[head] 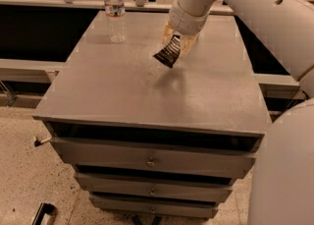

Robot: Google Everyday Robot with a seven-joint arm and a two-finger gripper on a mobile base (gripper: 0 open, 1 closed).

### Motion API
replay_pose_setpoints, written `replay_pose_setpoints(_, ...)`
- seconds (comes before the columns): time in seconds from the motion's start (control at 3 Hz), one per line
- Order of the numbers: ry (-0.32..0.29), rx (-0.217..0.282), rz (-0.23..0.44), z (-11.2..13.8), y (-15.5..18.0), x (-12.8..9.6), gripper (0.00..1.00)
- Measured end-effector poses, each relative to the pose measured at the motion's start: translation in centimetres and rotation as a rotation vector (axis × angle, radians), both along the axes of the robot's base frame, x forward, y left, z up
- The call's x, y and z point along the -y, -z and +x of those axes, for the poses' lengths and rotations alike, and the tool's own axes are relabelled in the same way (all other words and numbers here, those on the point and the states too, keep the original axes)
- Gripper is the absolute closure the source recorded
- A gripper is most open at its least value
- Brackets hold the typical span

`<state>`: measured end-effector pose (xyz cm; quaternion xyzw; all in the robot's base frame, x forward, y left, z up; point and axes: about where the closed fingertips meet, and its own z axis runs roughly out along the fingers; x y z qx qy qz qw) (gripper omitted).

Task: Move rxbar chocolate near water bottle

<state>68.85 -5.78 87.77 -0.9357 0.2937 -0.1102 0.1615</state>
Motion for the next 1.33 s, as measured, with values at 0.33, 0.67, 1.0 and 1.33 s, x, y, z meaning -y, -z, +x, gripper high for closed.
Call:
replay_pose_setpoints(0.33, -0.044, 0.025, 0.128, 2.5, -0.1, -2.7, 1.0)
replay_pose_setpoints(0.67, -0.089, 0.045, 0.188, 4.8, -0.5, -5.6, 1.0)
replay_pose_setpoints(1.0, -0.109, 0.059, 0.209, 5.8, -0.8, -7.1, 1.0)
replay_pose_setpoints(1.33, -0.107, 0.067, 0.191, 7.2, -0.6, -8.1, 1.0)
